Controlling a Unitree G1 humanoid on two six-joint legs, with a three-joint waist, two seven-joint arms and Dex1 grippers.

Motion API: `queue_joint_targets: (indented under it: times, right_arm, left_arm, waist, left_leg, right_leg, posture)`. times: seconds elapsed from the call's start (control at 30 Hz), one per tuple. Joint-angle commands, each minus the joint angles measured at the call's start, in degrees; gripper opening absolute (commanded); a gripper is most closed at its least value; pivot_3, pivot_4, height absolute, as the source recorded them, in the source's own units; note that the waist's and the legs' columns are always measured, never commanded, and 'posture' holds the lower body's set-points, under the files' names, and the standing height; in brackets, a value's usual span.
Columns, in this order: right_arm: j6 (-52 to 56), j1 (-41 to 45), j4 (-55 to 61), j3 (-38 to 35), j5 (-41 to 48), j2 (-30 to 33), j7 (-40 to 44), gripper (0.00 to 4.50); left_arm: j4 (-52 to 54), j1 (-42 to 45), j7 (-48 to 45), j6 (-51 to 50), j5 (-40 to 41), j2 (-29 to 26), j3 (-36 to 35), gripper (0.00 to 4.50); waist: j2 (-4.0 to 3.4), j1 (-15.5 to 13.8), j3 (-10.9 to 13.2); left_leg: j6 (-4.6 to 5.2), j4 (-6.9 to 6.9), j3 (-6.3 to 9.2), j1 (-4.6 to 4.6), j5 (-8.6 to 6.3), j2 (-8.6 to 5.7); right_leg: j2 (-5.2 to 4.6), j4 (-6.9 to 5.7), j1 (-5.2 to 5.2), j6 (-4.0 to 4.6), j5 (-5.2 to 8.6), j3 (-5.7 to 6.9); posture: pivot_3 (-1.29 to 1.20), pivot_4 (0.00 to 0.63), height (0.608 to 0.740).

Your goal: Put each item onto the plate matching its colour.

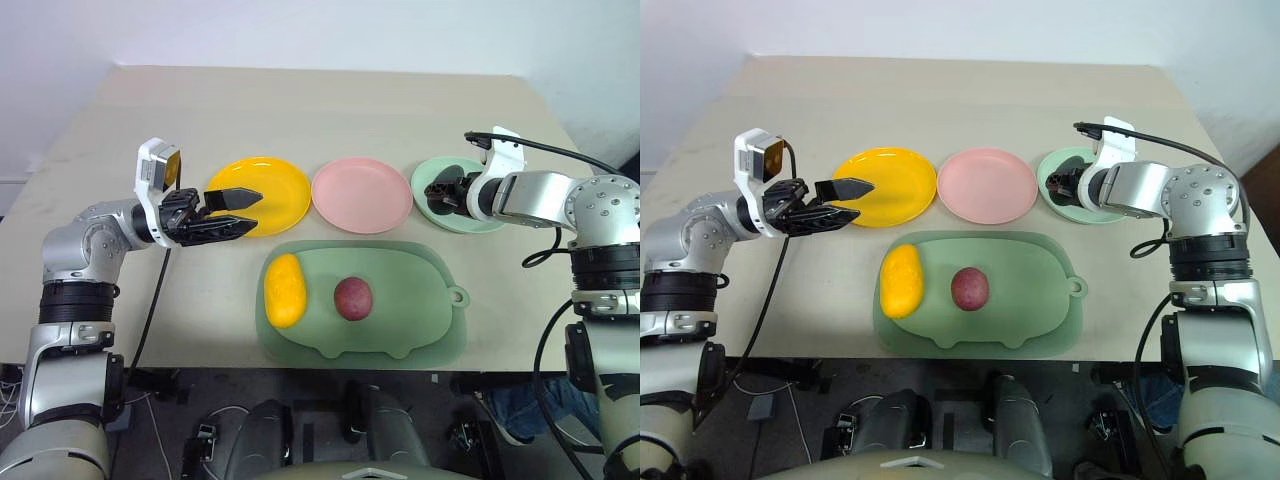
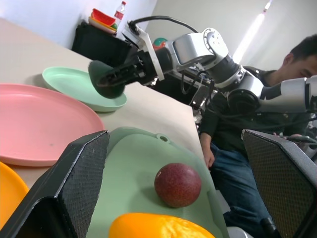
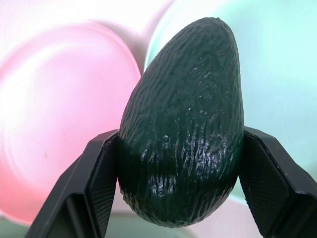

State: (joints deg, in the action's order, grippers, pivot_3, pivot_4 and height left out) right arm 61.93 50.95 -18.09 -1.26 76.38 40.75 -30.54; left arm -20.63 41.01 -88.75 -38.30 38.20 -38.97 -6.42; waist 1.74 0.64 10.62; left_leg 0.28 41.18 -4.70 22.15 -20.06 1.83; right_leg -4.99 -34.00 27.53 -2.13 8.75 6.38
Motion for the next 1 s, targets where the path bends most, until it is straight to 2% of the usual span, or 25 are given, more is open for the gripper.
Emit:
queue_joint_targets:
  times: [0.03, 0.17, 0.27, 0.4, 0.5, 0.6, 0.67, 0.9, 1.0]
  right_arm:
    - [-4.14, -1.26, 2.97, -3.11, -8.29, -1.18, 5.22, 3.12]
    - [-10.45, -2.36, 2.23, -5.47, -16.25, -3.27, 11.92, 3.12]
    - [-10.88, -2.49, 0.21, -8.70, -18.22, -5.93, 13.03, 3.12]
    - [-18.81, -4.94, 3.15, -5.80, -28.50, -6.00, 22.43, 3.12]
    - [-19.09, -5.47, 3.48, -8.99, -28.26, -8.38, 26.10, 3.12]
    - [-18.19, -7.16, 3.74, -14.06, -25.32, -12.07, 27.31, 3.12]
    - [-19.22, -8.38, 3.99, -15.91, -26.64, -13.32, 27.15, 3.12]
    - [-19.12, -9.51, 2.88, -19.18, -29.76, -15.11, 26.02, 3.12]
    - [-18.34, -8.68, 0.29, -22.75, -28.70, -15.25, 25.73, 3.12]
  left_arm:
    - [1.36, 1.26, -0.31, -0.17, 1.09, -1.04, -1.45, 4.50]
    - [1.88, 0.85, -0.10, -0.53, 1.31, -1.12, -1.51, 4.50]
    - [1.88, 0.83, 0.00, -0.74, 1.34, -1.21, -1.56, 4.50]
    - [1.92, 1.05, 0.05, -0.66, 1.12, -1.23, -1.54, 4.50]
    - [1.51, 1.43, -0.09, -0.60, 1.06, -1.28, -1.57, 4.50]
    - [1.55, 1.55, 0.15, -0.73, 1.21, -1.17, -1.76, 4.50]
    - [1.50, 1.55, 0.36, -0.77, 1.23, -1.10, -1.84, 4.50]
    - [1.68, 1.61, 0.35, -0.95, 1.35, -1.10, -1.87, 4.50]
    - [1.92, 1.40, 0.41, -1.07, 1.39, -1.03, -1.76, 4.50]
  waist:
    - [0.00, -0.01, 0.00]
    - [-0.01, -0.01, 0.01]
    - [-0.02, 0.01, 0.01]
    - [-0.03, -0.08, 0.02]
    - [-0.04, 0.07, 0.02]
    - [-0.04, 0.13, 0.02]
    - [-0.04, 0.08, 0.02]
    - [-0.12, 0.02, 0.07]
    - [-0.13, 0.00, 0.07]
  left_leg:
    - [0.00, 0.00, 0.00, 0.00, 0.00, 0.00]
    - [0.00, 0.00, -0.01, -0.01, 0.00, -0.02]
    - [-0.05, 0.00, 0.00, -0.02, 0.03, -0.02]
    - [-0.13, -0.01, -0.03, -0.04, 0.07, -0.05]
    - [-0.09, -0.01, -0.01, -0.05, 0.05, -0.05]
    - [-0.29, -0.03, -0.02, -0.11, 0.16, -0.05]
    - [-0.35, -0.06, -0.03, -0.13, 0.20, -0.04]
    - [-0.35, -0.04, -0.03, -0.15, 0.20, -0.07]
    - [-0.36, -0.04, -0.04, -0.16, 0.20, -0.09]
  right_leg:
    - [0.00, 0.00, -0.01, 0.00, 0.00, 0.00]
    - [-0.01, 0.00, -0.02, 0.00, 0.00, -0.01]
    - [0.00, -0.01, 0.00, 0.00, 0.00, -0.02]
    - [0.00, 0.00, -0.04, 0.00, 0.00, -0.01]
    - [0.00, -0.01, -0.03, 0.00, 0.00, -0.03]
    - [0.06, -0.02, -0.05, 0.00, 0.00, -0.04]
    - [0.07, -0.01, -0.07, 0.01, 0.00, -0.03]
    - [0.00, -0.04, -0.11, 0.00, 0.00, -0.04]
    - [0.01, -0.04, -0.12, 0.00, 0.00, -0.03]
  posture:
    - [0.00, 0.150, 0.740]
    - [0.00, 0.150, 0.740]
    - [0.00, 0.150, 0.740]
    - [0.00, 0.150, 0.740]
    - [0.00, 0.150, 0.740]
    - [0.00, 0.150, 0.740]
    - [0.00, 0.150, 0.740]
    - [0.00, 0.150, 0.740]
    - [0.00, 0.150, 0.740]
